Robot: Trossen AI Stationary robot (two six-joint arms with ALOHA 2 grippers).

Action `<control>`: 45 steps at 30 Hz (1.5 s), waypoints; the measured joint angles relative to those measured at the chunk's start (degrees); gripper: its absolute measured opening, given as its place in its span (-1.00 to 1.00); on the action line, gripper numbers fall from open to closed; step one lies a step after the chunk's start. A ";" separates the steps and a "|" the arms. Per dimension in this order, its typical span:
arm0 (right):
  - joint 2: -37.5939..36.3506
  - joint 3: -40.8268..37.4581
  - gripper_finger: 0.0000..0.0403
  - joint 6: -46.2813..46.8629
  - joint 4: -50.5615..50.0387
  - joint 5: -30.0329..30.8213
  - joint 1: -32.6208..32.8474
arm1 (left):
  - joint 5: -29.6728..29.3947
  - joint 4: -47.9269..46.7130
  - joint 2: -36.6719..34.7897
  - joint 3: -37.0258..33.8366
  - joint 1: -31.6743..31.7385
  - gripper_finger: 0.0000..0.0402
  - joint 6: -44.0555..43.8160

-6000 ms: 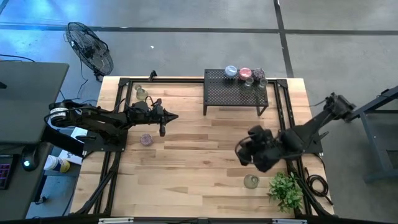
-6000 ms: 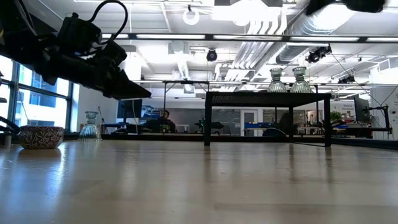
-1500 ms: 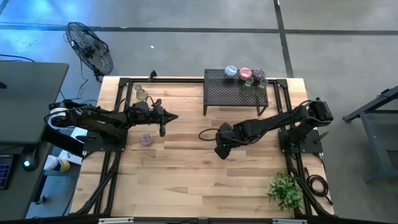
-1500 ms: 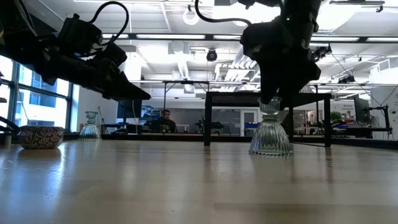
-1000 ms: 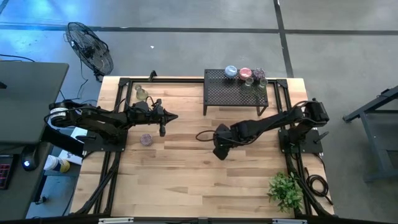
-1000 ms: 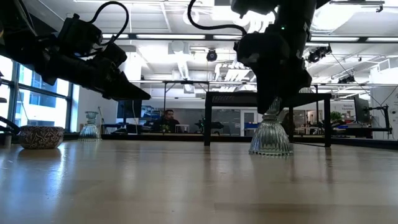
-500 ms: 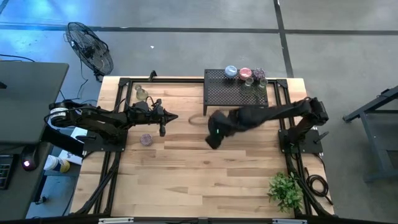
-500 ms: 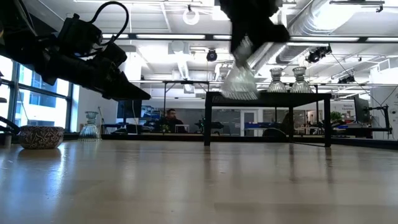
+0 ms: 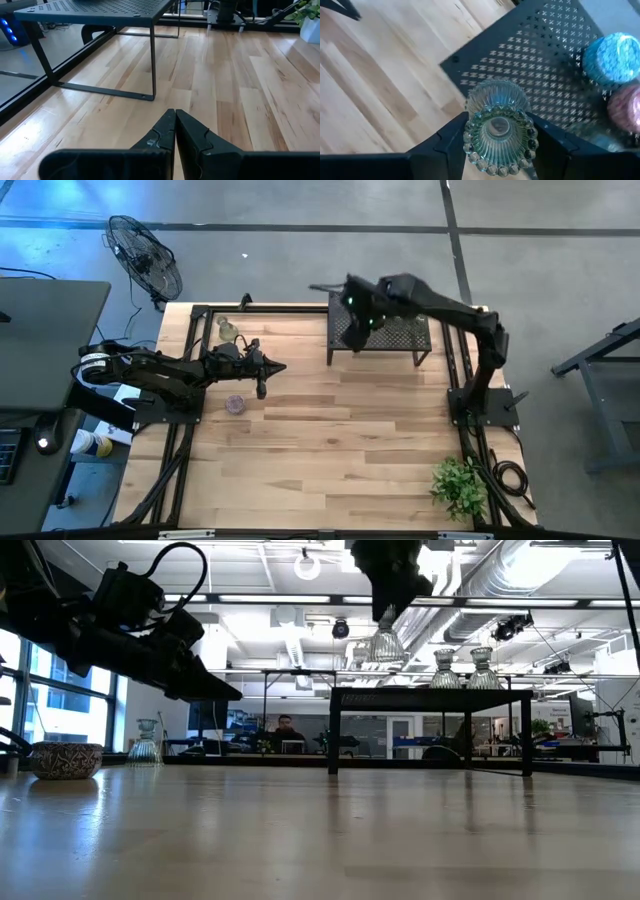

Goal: Pick & Place candle stick holders
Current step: Put the green glass candle holder on the shelf aligned with the other green glass candle holders

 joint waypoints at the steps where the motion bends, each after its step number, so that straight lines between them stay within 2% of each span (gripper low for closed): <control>1: 0.05 0.00 -0.17 -2.11 0.08 -0.79 -1.58 | 0.01 0.01 0.00 0.00 0.01 -0.95 0.00; 7: 0.22 -0.28 -0.19 -10.09 0.02 -3.11 -9.08 | 0.01 0.01 0.00 0.00 0.01 -0.95 -0.02; 15: 1.97 -0.35 -0.18 -14.79 1.04 -7.13 -14.38 | -0.01 0.01 0.00 0.00 -0.01 -0.95 -0.02; 19: 2.94 -0.37 -0.20 -16.24 0.84 -7.39 -14.93 | 0.01 0.01 0.00 0.00 -0.01 -0.95 -0.02; 25: 3.95 -0.39 -0.14 -16.85 -0.09 -7.65 -14.85 | 0.02 0.00 0.01 0.00 -0.01 -0.95 -0.02; 32: 3.95 -0.39 -0.21 -17.45 -1.31 -6.27 -15.27 | 0.03 -0.24 0.00 0.00 -0.01 -0.95 -0.03; 38: 3.95 -0.39 -0.12 -16.84 -1.48 -5.90 -15.55 | 0.03 -0.44 0.00 0.00 -0.01 -0.95 -0.04; 45: 4.33 -0.39 -0.20 -16.40 -1.80 -6.05 -15.81 | 0.03 -0.45 0.00 0.00 -0.01 -0.95 -0.04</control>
